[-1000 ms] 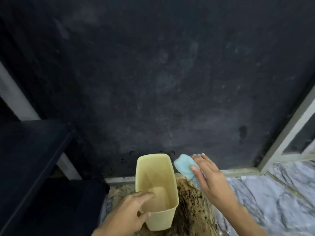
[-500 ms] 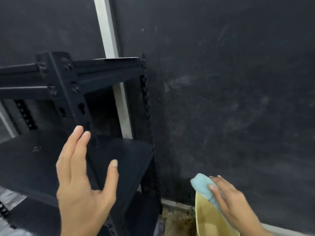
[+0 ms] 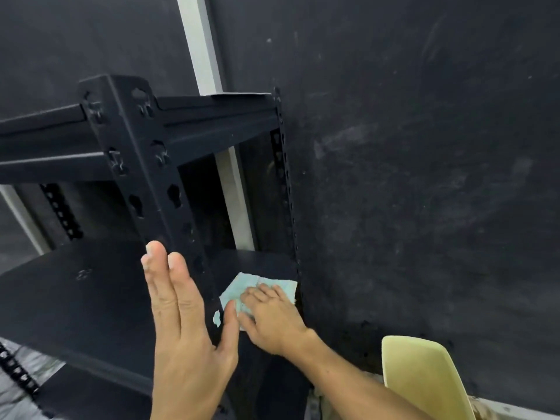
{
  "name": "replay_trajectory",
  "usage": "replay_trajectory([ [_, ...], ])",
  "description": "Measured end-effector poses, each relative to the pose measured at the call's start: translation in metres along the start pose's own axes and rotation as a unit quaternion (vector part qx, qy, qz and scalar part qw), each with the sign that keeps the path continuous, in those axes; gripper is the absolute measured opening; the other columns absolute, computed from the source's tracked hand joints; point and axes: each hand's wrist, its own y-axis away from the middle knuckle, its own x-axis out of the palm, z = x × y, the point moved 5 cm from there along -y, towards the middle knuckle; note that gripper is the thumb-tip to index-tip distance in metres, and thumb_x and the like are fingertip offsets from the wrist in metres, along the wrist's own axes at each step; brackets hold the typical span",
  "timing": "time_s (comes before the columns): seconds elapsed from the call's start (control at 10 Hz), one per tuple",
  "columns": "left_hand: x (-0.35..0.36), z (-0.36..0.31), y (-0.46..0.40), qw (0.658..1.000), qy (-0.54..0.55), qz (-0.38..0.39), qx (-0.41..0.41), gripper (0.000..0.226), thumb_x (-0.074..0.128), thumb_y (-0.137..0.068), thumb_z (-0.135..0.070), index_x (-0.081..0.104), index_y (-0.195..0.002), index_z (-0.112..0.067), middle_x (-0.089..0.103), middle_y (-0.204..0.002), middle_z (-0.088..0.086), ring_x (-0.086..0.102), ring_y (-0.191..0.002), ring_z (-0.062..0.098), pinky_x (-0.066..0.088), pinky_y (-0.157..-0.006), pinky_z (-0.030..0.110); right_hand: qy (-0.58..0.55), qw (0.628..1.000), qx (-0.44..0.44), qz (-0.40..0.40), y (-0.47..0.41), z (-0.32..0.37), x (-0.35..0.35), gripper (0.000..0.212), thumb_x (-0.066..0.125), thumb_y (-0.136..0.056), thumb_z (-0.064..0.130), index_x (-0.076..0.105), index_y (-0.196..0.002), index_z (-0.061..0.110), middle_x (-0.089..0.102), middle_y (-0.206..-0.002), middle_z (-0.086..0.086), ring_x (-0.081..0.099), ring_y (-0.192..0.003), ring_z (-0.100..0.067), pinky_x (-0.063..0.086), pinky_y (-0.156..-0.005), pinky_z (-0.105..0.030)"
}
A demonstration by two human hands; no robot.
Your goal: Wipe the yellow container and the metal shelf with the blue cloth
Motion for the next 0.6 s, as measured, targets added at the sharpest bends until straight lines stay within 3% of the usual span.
replay_trajectory([
  [0.1, 0.004, 0.002, 0.003, 1.0, 0.007, 0.012, -0.008, 0.11, 0.063, -0.086, -0.016, -0.016, -0.162, -0.023, -0.021, -0.172, -0.011, -0.013, -0.161, 0.02, 0.046, -0.099, 0.077, 0.008, 1.0, 0.008, 0.01, 0.003, -0.006, 0.009, 0.056, 0.029, -0.104, 0.04, 0.024, -0.155, 0.018, 0.02, -0.166, -0.002, 0.008, -0.154, -0.022, -0.003, -0.122, -0.04],
  [0.4, -0.004, -0.001, 0.005, 1.0, 0.005, 0.012, -0.021, 0.116, 0.069, -0.08, -0.014, -0.01, -0.163, -0.02, -0.016, -0.173, -0.007, -0.004, -0.162, 0.028, 0.05, -0.092, 0.076, -0.048, 0.999, 0.004, -0.018, -0.006, -0.026, 0.001, 0.059, 0.043, -0.099, 0.047, 0.037, -0.151, 0.02, 0.033, -0.161, 0.0, 0.019, -0.151, -0.017, 0.006, -0.124, -0.036],
  [0.5, -0.013, -0.009, 0.008, 0.999, 0.007, 0.015, -0.045, 0.102, 0.067, -0.08, -0.02, 0.009, -0.163, -0.004, 0.001, -0.175, 0.009, 0.013, -0.16, 0.038, 0.049, -0.101, 0.069, -0.106, 0.992, 0.017, -0.059, 0.018, -0.036, -0.025, 0.063, 0.05, -0.096, 0.049, 0.039, -0.15, 0.017, 0.037, -0.159, 0.0, 0.024, -0.15, -0.016, 0.013, -0.122, -0.028],
  [0.6, -0.024, -0.042, 0.019, 0.996, 0.04, 0.0, -0.081, 0.076, 0.059, -0.077, -0.027, 0.048, -0.146, 0.005, 0.027, -0.167, 0.027, 0.029, -0.153, 0.046, 0.034, -0.122, 0.045, -0.105, 0.99, 0.043, -0.08, 0.075, -0.052, -0.061, 0.064, 0.047, -0.096, 0.055, 0.039, -0.15, 0.021, 0.037, -0.159, 0.006, 0.022, -0.15, -0.012, 0.009, -0.122, -0.027],
])
